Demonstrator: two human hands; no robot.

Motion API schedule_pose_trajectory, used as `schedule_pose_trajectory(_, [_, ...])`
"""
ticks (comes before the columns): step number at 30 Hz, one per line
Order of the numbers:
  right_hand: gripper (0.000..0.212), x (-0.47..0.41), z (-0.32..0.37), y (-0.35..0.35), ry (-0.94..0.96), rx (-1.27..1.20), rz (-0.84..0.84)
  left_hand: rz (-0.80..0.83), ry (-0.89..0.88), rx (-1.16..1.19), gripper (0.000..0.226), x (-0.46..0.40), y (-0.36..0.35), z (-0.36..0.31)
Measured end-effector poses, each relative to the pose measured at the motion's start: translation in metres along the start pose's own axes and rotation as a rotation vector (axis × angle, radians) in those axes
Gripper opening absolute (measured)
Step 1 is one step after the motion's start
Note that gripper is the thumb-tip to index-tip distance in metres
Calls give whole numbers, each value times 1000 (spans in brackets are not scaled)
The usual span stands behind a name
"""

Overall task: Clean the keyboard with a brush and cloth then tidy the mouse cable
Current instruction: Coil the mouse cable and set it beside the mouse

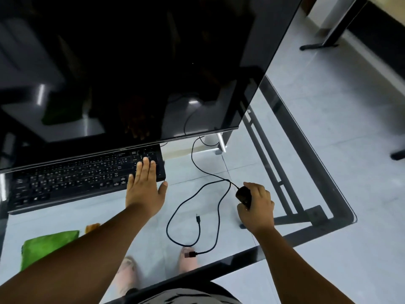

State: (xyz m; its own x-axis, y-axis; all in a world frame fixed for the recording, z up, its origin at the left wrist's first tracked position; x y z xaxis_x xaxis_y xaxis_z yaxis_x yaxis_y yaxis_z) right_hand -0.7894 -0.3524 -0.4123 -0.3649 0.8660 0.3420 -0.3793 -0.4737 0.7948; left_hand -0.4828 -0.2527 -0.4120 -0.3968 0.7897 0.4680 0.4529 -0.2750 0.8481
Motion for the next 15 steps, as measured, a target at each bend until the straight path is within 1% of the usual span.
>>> schedule_pose_trajectory(7, [58,-18,10,7,19,-114,-28,-9,0,5,72,-7,6,-2])
schedule_pose_trajectory(11, [55,-46,30,11,18,-216,-16,-25,22,8,72,-13,15,10])
schedule_pose_trajectory(15, [59,-74,55,16,17,-344,-17,-49,48,0,72,-18,27,22])
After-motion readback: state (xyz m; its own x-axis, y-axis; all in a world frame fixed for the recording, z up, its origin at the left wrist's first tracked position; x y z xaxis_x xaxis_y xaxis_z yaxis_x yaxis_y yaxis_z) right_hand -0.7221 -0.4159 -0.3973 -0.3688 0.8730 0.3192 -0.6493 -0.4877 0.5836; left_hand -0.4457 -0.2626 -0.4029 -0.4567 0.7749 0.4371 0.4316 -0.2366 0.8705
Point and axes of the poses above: each hand's wrist, its own x-axis away from the middle knuckle, its own y-axis out of the back of the hand, z = x × y, the point moved 4 cm from there along -x, towards the middle knuckle, and after that the axes turned 15 degrees about z, right-handed, at the moved point
